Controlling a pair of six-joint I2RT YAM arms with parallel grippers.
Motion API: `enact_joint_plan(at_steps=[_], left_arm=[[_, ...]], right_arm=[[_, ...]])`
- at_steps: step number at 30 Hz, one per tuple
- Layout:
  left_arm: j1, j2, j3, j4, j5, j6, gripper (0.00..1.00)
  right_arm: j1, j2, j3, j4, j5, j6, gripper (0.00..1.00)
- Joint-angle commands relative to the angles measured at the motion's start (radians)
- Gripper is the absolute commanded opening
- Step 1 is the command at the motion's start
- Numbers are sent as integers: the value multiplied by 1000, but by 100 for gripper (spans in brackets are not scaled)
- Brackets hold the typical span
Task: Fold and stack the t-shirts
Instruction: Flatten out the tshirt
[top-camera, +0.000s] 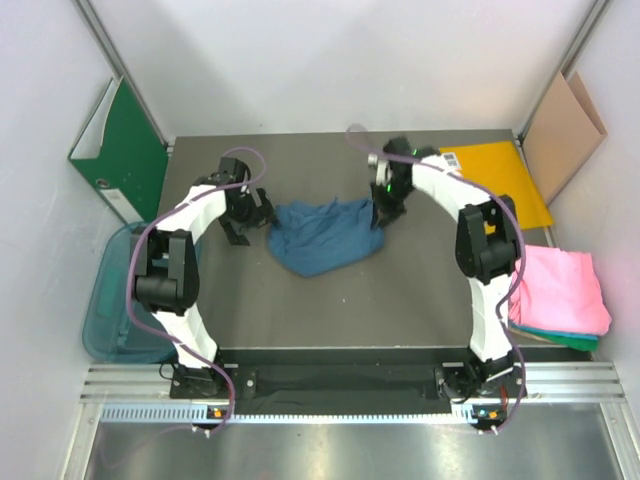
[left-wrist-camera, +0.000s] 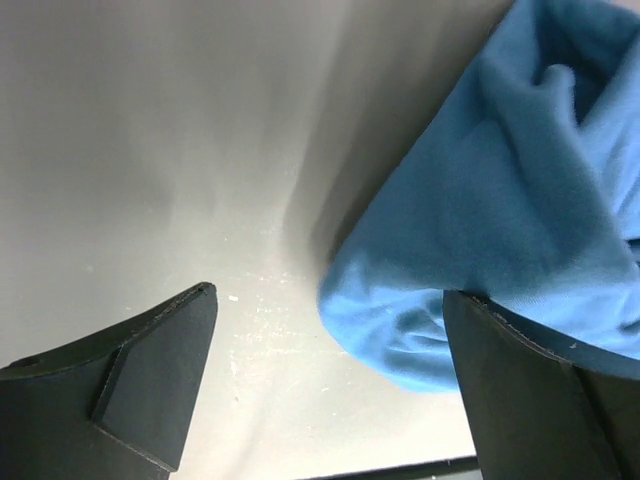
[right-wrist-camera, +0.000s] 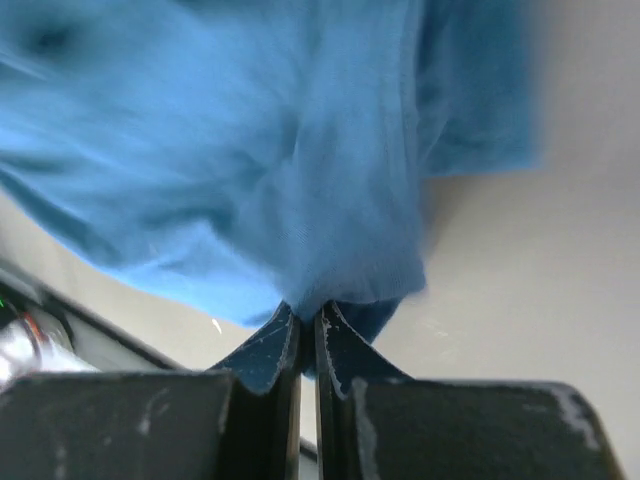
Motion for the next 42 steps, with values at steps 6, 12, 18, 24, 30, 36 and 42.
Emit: enact_joint_plan(at_steps=[6,12,18,24,30,36,42], left_arm=[[0,38,137,-42,-37,49,99],[-1,75,175,-45,-13,60,99],[-1,101,195,-45,-2,58,99],[0,89,204,-70,-50,55,99],[6,57,217,-82,-94,49,99],[9,25,293,-101,-119,58,99],[9,-55,292,-75,-181,50,99]], right_arm=[[-471,-325,578,70,310,146,0],[-574,-523,509,159,472,-2,0],[-386,-488,474,158,367,-46,0],[-47,-374,324,153,335,-42,0],[194,-93,265,106,141,-60,0],[367,156,504,29,-47,-94,0],[427,178,577,81,-214,-72,3]])
